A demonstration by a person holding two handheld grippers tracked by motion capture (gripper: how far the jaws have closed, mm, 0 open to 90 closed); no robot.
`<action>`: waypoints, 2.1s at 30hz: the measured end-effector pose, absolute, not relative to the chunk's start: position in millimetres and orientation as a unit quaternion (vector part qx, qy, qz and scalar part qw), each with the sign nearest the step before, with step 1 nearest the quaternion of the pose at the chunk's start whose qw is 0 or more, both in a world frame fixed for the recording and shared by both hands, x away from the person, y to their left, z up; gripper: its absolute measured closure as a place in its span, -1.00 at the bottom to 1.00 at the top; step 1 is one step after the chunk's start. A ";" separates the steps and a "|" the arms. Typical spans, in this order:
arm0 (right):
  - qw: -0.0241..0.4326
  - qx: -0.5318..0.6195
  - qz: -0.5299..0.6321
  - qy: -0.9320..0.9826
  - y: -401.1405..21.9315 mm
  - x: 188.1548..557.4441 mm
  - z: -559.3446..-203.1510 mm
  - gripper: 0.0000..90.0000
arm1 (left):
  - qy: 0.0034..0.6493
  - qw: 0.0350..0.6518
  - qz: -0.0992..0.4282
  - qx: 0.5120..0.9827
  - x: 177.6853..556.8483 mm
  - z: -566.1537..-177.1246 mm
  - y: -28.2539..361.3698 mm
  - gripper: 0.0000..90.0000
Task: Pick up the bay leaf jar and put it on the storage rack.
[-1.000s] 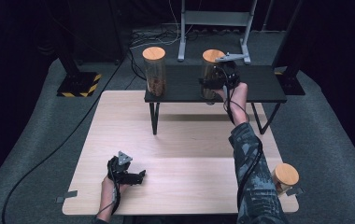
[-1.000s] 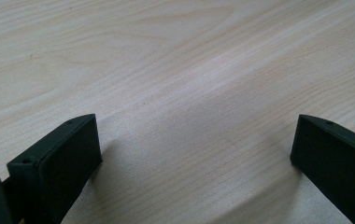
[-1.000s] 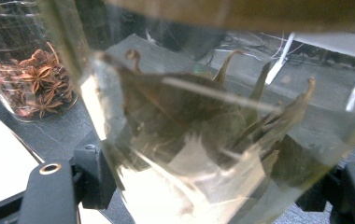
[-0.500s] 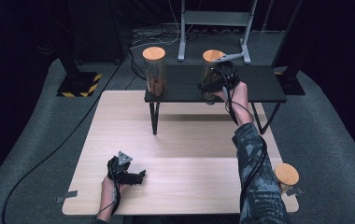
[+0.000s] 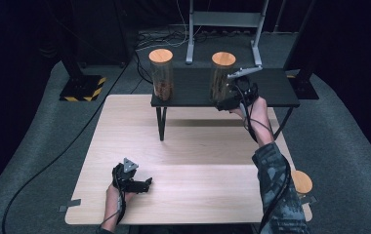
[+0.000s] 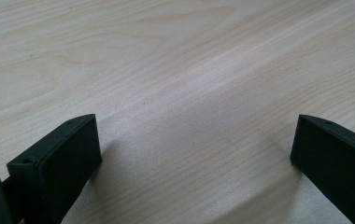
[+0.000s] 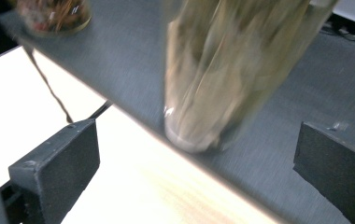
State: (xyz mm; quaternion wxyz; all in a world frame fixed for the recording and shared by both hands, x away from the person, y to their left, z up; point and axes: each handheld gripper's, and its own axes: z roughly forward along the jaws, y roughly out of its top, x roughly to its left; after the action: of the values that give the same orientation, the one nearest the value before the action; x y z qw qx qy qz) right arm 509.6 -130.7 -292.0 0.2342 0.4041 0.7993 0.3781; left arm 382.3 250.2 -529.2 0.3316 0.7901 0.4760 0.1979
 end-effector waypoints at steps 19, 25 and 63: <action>0.224 0.375 0.354 0.827 -133.5 425.4 -385.5 -1.00 | 0.477 0.331 0.199 0.790 382.4 -529.1 250.5 -0.98; 0.198 0.386 0.364 0.824 -136.6 395.6 -438.3 -1.00 | 0.476 0.331 0.200 0.790 382.3 -529.1 250.4 -0.98; 0.191 0.425 0.363 0.807 -166.9 338.5 -523.5 -1.00 | 0.477 0.330 0.200 0.790 382.2 -529.1 250.3 -0.98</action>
State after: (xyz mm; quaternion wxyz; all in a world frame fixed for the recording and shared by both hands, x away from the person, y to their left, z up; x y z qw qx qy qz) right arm 338.5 -166.9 -523.5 0.1909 0.4252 0.8067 0.3633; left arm 382.2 250.3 -529.1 0.3299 0.7900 0.4767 0.1996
